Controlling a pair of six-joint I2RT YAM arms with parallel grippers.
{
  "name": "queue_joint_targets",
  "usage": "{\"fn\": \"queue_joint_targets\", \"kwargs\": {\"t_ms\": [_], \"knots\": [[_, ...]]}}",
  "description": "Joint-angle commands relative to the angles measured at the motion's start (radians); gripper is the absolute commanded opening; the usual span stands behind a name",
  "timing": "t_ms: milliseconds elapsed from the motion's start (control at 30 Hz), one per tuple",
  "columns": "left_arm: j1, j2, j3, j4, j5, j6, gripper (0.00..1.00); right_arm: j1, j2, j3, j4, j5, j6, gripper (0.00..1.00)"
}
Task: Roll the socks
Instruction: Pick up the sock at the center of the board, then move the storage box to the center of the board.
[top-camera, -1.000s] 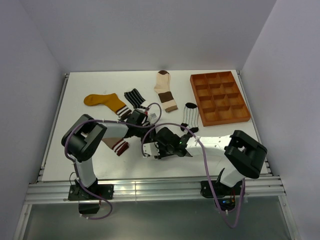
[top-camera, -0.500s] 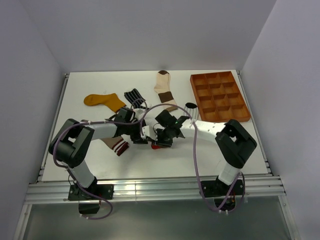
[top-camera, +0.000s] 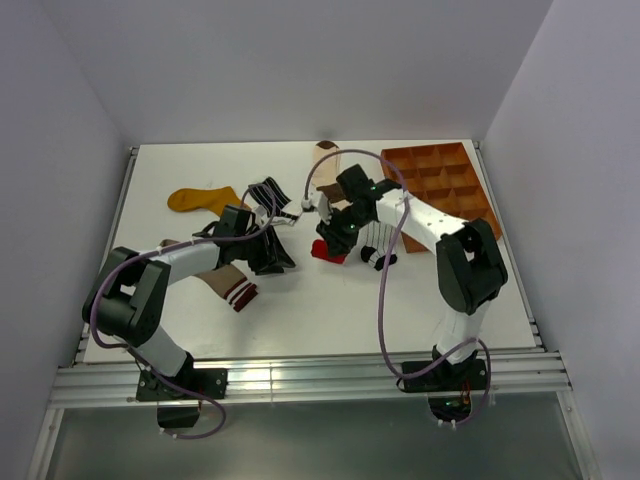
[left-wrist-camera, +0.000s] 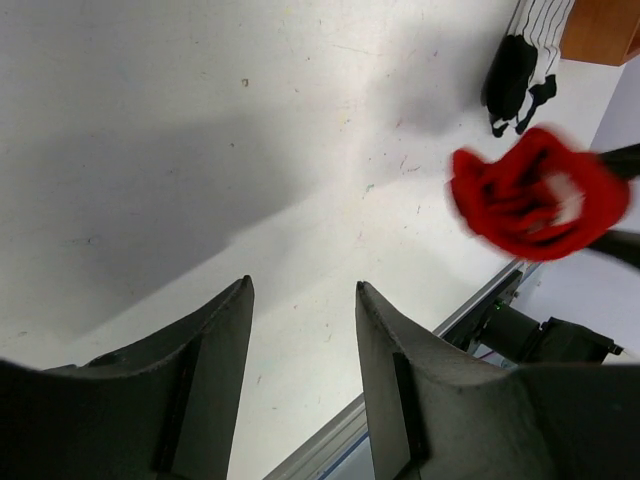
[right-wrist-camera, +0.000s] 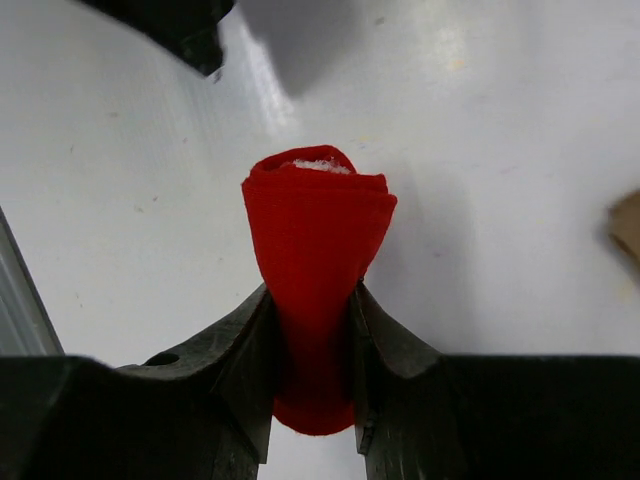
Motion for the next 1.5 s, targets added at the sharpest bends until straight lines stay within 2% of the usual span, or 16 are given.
{"fn": "queue_joint_targets", "kwargs": {"t_ms": [0, 133, 233, 267, 400, 467, 633, 767, 1033, 1267, 1467], "knots": [[0.005, -0.029, 0.031, 0.011, -0.005, 0.002, 0.51, -0.061, 0.032, 0.143, -0.079, -0.066, 0.059, 0.03], [0.004, -0.032, 0.035, 0.011, -0.002, 0.002, 0.5, -0.142, 0.083, 0.284, -0.102, -0.032, 0.101, 0.02], [0.004, -0.037, 0.05, -0.003, -0.009, 0.01, 0.5, -0.22, 0.142, 0.437, -0.116, 0.018, 0.145, 0.01], [0.004, -0.037, 0.054, -0.003, -0.008, 0.013, 0.5, -0.269, 0.167, 0.533, -0.131, 0.031, 0.167, 0.01], [0.005, -0.045, 0.066, -0.003, 0.001, 0.014, 0.5, -0.384, 0.317, 0.785, -0.136, 0.133, 0.221, 0.01], [0.004, -0.048, 0.078, -0.007, 0.001, 0.016, 0.5, -0.417, 0.354, 0.868, -0.075, 0.231, 0.247, 0.01], [0.004, -0.043, 0.106, -0.015, 0.004, 0.016, 0.5, -0.472, 0.45, 0.875, 0.114, 0.506, 0.248, 0.01], [0.005, -0.032, 0.127, -0.013, 0.009, 0.019, 0.5, -0.486, 0.494, 0.841, 0.235, 0.65, 0.228, 0.0], [0.004, 0.014, 0.139, -0.01, 0.021, 0.028, 0.5, -0.478, 0.586, 0.856, 0.235, 0.724, 0.179, 0.0], [0.004, 0.038, 0.136, 0.0, 0.033, 0.033, 0.5, -0.469, 0.54, 0.728, 0.246, 0.703, 0.159, 0.0], [0.004, 0.057, 0.141, 0.011, 0.046, 0.026, 0.49, -0.451, 0.621, 0.839, 0.214, 0.73, 0.164, 0.0]]}}
